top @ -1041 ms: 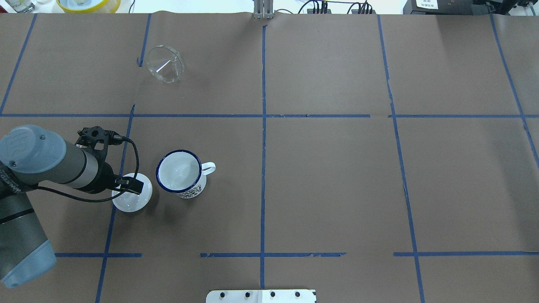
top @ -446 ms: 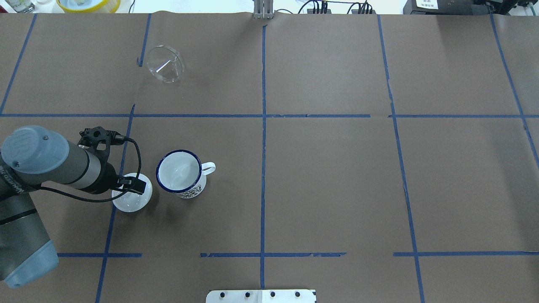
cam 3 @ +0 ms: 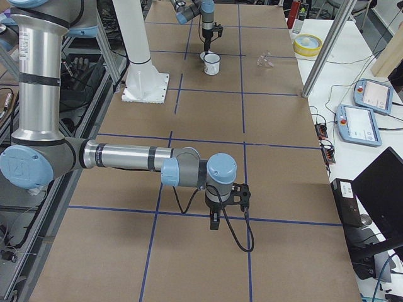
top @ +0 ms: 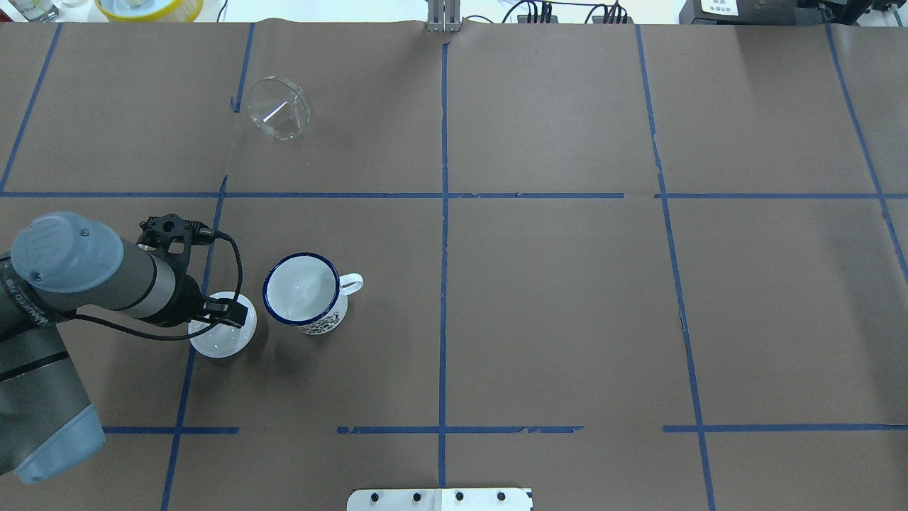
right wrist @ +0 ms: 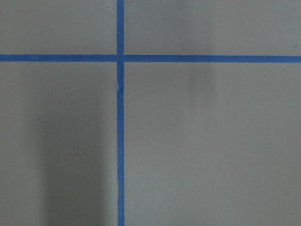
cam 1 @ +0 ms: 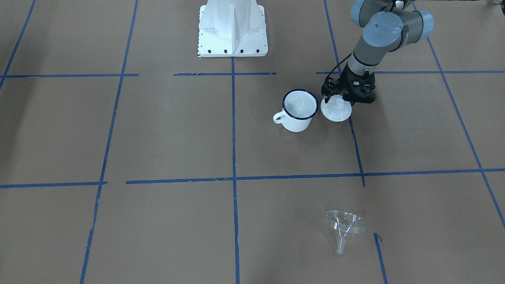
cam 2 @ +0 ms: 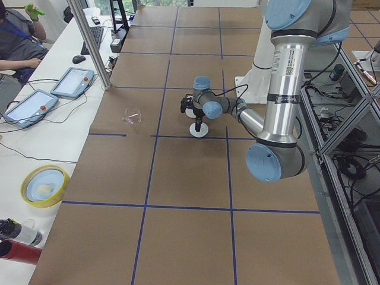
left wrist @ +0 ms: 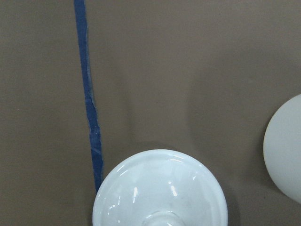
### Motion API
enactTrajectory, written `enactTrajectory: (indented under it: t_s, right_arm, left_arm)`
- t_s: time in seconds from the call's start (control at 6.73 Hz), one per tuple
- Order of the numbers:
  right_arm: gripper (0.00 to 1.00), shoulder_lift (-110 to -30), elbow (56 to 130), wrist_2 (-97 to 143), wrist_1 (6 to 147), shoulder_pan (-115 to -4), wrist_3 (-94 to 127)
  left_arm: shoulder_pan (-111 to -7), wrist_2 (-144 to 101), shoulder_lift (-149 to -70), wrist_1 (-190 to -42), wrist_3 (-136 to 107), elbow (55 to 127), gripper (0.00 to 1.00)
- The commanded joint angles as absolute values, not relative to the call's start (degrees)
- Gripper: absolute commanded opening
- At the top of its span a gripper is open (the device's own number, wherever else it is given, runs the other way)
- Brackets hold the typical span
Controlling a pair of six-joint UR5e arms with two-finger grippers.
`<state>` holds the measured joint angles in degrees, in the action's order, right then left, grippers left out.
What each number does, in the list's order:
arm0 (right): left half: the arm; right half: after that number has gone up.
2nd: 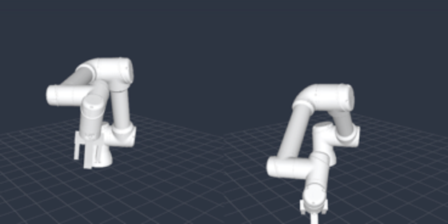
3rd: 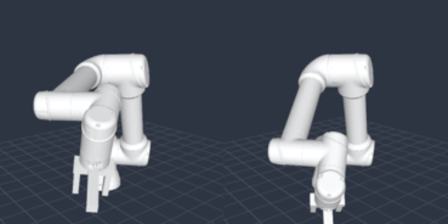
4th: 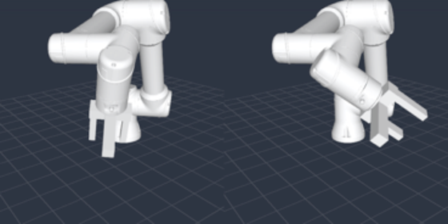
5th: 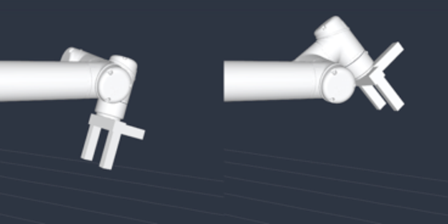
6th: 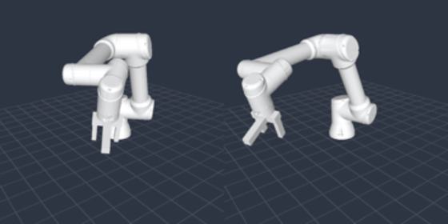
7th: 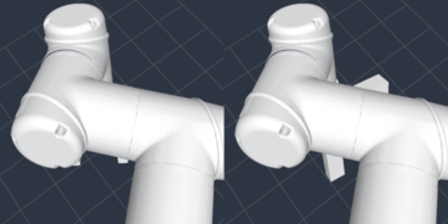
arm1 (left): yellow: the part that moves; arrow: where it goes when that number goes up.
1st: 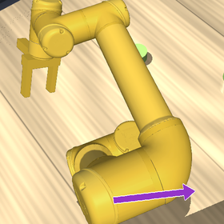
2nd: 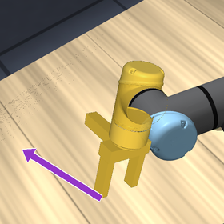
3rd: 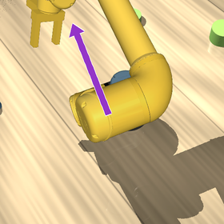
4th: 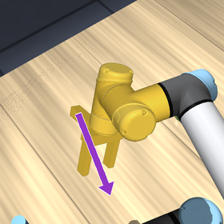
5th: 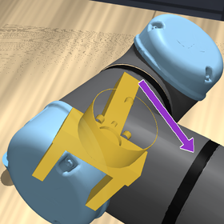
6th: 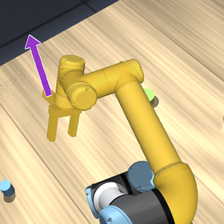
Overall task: Remove funnel from cup
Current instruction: 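Lift the white lid and carry it over the mug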
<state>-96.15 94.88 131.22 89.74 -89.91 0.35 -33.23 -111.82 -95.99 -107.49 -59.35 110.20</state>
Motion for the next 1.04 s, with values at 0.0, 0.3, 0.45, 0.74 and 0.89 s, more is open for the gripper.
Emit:
enactTrajectory:
  t_s: [0.0, 0.3, 0.45, 0.74, 0.89]
  right_arm:
    - [1.00, -96.15, 94.83, 131.22, 89.74, -89.91, 0.35]
    - [1.00, -96.15, 94.83, 131.22, 89.74, -89.91, 0.35]
    - [1.00, -96.15, 94.92, 131.22, 89.74, -89.91, 0.35]
    - [1.00, -96.15, 94.92, 131.22, 89.74, -89.91, 0.35]
    - [1.00, -96.15, 94.92, 131.22, 89.74, -89.91, 0.35]
  left_arm:
    - [-33.31, -111.97, -95.98, -107.49, -59.41, 110.57, 0.36]
    - [-33.40, -111.97, -95.89, -107.40, -59.41, 111.18, 0.00]
    - [-33.49, -111.97, -95.63, -107.23, -59.41, 112.05, 0.00]
    - [-34.54, -111.97, -90.66, -106.53, -59.24, 119.83, 0.00]
    - [-36.98, -111.97, -87.40, -106.52, -59.24, 123.97, 0.00]
